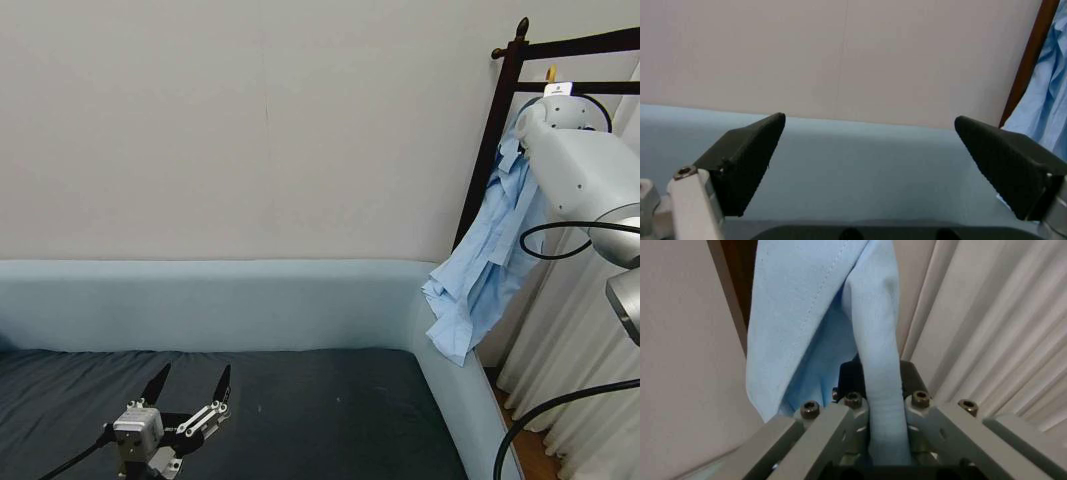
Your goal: Pick up the clothes from the sofa and hang them on the clothes hanger.
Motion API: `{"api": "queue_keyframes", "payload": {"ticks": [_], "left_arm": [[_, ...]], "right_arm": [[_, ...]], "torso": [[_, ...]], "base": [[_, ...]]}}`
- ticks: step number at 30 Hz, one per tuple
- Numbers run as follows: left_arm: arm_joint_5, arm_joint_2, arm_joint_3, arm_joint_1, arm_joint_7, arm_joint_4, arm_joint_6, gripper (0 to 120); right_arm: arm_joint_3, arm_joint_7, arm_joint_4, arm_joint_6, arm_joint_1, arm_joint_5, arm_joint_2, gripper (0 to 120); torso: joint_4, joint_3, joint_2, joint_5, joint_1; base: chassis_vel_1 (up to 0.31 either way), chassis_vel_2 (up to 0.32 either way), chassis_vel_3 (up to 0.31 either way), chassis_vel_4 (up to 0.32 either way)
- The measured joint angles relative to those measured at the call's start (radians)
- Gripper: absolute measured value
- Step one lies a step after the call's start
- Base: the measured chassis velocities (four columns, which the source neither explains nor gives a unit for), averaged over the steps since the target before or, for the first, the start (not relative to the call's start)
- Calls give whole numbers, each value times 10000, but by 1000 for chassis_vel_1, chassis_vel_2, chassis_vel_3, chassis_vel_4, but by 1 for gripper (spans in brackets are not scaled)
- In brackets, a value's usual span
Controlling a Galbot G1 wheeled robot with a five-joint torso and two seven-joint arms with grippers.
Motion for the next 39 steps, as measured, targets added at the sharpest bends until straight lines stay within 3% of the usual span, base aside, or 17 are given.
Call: {"api": "queue_keyframes", "payload": {"ticks": [39], "left_arm": [[-1, 0, 1, -1, 0, 1, 8, 100]], "right_arm": [[-1, 4, 1, 3, -1, 0, -1, 1]], "torso": [[0, 0, 0, 0, 0]], "base": [[0, 0, 0, 0]]}}
